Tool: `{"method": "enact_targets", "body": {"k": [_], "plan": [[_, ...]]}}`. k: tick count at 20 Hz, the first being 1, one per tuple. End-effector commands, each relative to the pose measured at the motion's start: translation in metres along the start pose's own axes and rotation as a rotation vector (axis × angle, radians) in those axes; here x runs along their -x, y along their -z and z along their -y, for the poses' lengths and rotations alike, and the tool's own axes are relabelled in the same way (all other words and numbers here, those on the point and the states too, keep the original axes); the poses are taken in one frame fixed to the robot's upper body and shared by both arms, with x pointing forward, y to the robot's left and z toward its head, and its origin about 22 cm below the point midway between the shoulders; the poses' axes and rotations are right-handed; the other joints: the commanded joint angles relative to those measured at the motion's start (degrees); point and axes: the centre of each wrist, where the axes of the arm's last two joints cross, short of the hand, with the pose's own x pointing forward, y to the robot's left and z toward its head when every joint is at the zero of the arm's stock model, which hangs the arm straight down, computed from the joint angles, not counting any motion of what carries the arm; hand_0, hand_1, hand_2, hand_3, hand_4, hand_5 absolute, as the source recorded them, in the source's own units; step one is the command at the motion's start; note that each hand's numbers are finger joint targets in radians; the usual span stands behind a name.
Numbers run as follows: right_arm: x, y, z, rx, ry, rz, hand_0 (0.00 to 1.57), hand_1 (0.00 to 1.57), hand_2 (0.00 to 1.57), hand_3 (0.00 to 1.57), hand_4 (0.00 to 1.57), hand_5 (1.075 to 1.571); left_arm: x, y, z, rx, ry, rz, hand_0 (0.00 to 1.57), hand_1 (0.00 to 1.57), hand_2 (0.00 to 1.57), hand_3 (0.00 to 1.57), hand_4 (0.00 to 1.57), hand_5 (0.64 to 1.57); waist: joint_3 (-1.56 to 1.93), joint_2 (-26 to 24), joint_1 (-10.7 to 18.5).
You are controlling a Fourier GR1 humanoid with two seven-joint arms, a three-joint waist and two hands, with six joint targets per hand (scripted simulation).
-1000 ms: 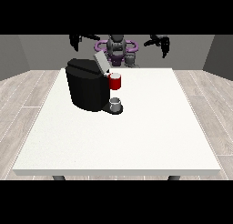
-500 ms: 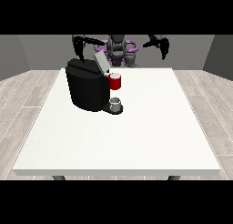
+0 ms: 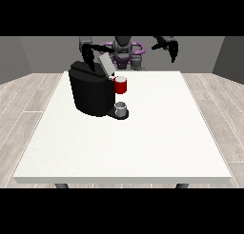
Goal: Insert the coffee pod into the coffee machine and close the lid
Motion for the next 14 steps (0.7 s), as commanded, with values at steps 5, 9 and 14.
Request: {"method": "enact_targets", "body": {"k": [5,9,14], "plan": [[-0.022,0.015,-0.019,-0.064,-0.034,0.069,0.00,0.00,0.00,0.00,0.00,1.571,-0.017,-0.006,-0.026,-0.072,0.016,0.049,0.00,0.00,0.00,0.00,0.34,1.571,0.00,4.3,-1.9],[-0.037,0.021,-0.036,-0.088,-0.062,0.080,0.00,0.00,0.00,0.00,0.20,1.571,-0.017,-0.014,-0.039,-0.079,0.053,0.032,0.00,0.00,0.00,0.00,0.31,1.571,0.00,4.2,-1.4],[-0.068,0.032,-0.047,-0.108,-0.095,0.140,0.00,0.00,0.00,0.00,0.16,1.571,-0.009,-0.015,-0.021,-0.068,0.078,0.045,0.00,0.00,0.00,0.00,0.35,1.571,-0.01,5.8,-0.1]]}}
